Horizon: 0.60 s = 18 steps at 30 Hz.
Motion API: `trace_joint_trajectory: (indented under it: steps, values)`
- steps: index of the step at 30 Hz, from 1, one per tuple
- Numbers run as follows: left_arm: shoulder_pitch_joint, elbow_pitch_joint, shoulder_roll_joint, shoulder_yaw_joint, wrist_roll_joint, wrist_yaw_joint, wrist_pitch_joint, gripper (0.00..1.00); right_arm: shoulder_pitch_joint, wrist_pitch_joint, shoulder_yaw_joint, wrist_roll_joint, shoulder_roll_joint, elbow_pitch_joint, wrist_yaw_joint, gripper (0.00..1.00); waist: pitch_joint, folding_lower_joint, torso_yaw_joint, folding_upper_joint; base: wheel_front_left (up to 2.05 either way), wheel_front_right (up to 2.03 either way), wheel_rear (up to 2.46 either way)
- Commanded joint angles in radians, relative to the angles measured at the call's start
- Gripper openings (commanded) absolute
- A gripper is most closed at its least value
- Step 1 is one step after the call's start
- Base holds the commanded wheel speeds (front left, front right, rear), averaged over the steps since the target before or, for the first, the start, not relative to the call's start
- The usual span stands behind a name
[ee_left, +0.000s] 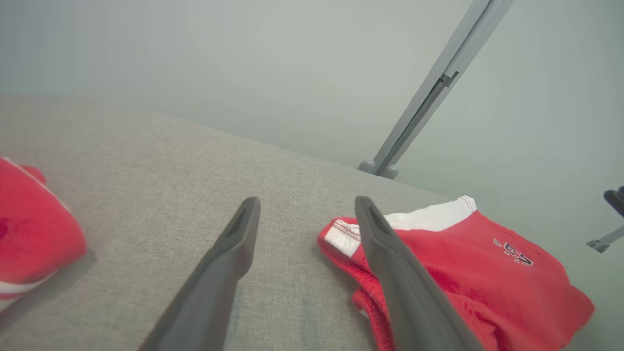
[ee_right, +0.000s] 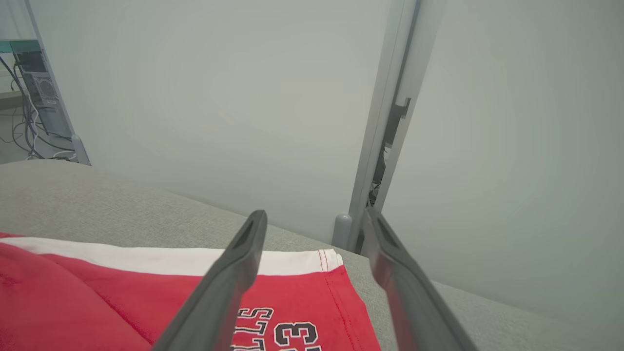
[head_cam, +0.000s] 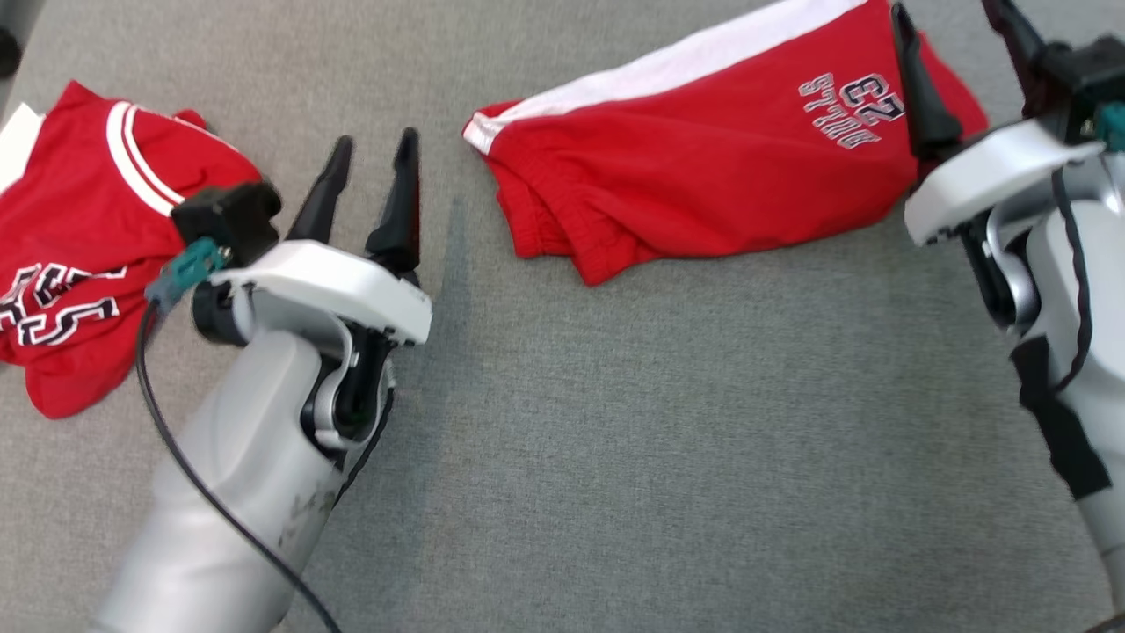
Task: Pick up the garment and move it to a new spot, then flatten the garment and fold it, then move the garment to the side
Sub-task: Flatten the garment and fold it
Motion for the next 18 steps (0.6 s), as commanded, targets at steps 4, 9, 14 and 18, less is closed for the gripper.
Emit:
trace_joint_trajectory:
  steps: [4,9,14,18]
  values:
    - [0.122,-0.097,0.007,0.083,0.158,0.045,-0.005,1.00,0.113,-0.001,-0.065,-0.023,0.028,-0.068,0.000,1.00,-0.082,0.0000,-0.029,0.0000,0.00,0.00,0.00]
    - [0.288,-0.204,-0.018,0.180,0.327,0.054,-0.004,1.00,0.263,-0.001,-0.123,-0.046,0.077,-0.137,0.000,1.00,-0.170,0.0000,-0.054,0.0000,0.00,0.00,0.00]
    - [0.423,-0.288,-0.048,0.262,0.448,0.043,-0.004,1.00,0.388,-0.002,-0.160,-0.049,0.117,-0.202,0.000,1.00,-0.230,0.0000,-0.076,0.0000,0.00,0.00,0.00]
    - [0.527,-0.362,-0.078,0.315,0.548,0.026,-0.005,1.00,0.471,-0.002,-0.184,-0.025,0.142,-0.226,0.000,1.00,-0.262,0.0000,-0.094,0.0000,0.00,0.00,0.00]
